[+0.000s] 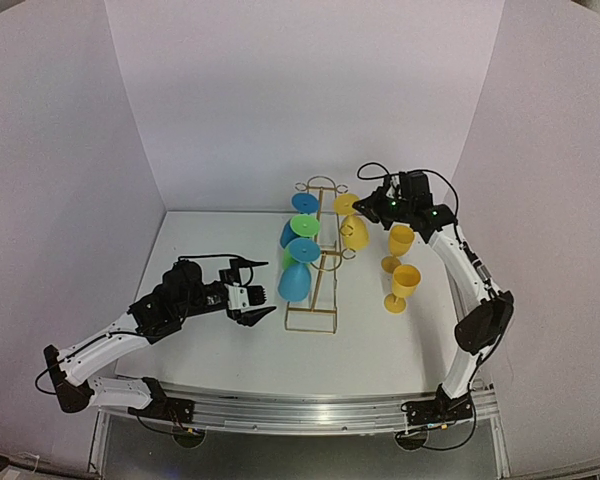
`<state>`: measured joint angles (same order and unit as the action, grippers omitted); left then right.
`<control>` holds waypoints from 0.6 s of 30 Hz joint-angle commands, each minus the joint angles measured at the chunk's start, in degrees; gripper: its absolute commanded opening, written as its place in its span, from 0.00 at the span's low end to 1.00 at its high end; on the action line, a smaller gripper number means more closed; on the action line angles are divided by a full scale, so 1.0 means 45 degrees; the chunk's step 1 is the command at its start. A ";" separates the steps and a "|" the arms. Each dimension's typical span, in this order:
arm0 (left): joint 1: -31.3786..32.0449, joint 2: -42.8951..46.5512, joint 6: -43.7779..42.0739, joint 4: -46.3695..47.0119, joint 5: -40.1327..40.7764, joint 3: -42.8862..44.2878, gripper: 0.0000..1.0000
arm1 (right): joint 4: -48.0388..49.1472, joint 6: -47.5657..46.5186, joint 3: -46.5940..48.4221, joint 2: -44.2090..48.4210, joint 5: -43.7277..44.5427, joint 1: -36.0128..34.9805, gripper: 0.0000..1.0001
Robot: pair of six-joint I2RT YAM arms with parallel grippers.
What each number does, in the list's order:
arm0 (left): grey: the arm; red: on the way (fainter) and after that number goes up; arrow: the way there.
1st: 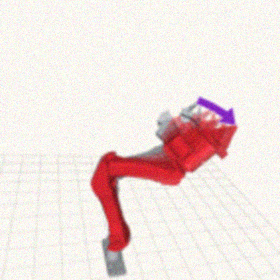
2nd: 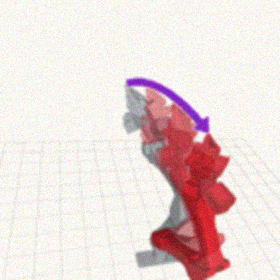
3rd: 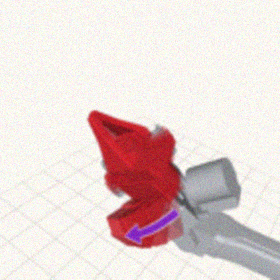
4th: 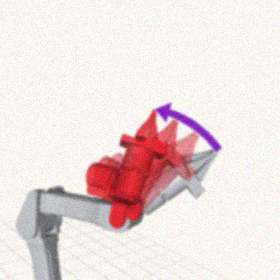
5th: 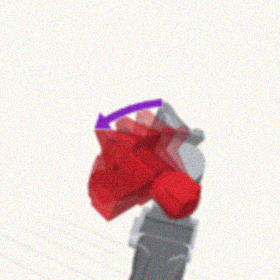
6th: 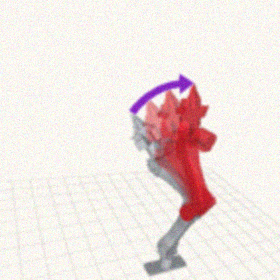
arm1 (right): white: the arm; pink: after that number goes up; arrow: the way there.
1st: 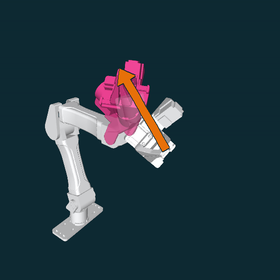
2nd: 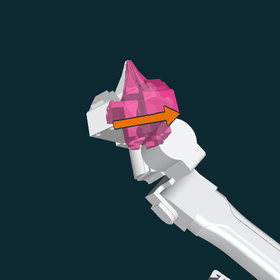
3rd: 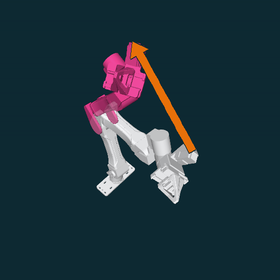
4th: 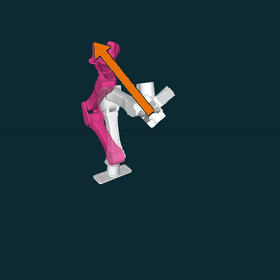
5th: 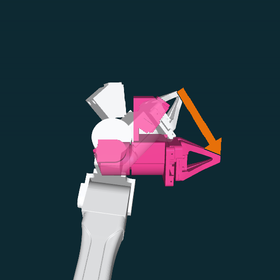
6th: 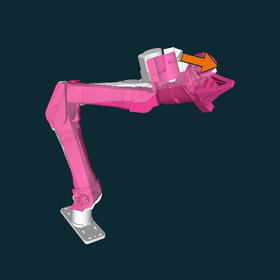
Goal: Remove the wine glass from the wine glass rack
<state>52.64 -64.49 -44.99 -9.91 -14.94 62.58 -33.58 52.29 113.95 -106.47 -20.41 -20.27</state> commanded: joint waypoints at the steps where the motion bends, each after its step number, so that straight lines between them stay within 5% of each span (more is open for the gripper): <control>1: -0.0072 0.0431 -0.0090 0.0456 -0.0177 -0.0092 0.99 | 0.0778 0.0714 -0.0570 0.0553 0.0094 0.0166 0.00; 18: -0.0116 0.0466 -0.0052 0.0390 -0.0285 -0.0125 0.99 | 0.1496 0.0841 -0.1847 0.1979 0.0921 0.0376 0.00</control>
<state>52.42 -63.53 -45.15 -9.96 -15.06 62.08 -28.49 55.96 106.00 -100.59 -18.05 -19.02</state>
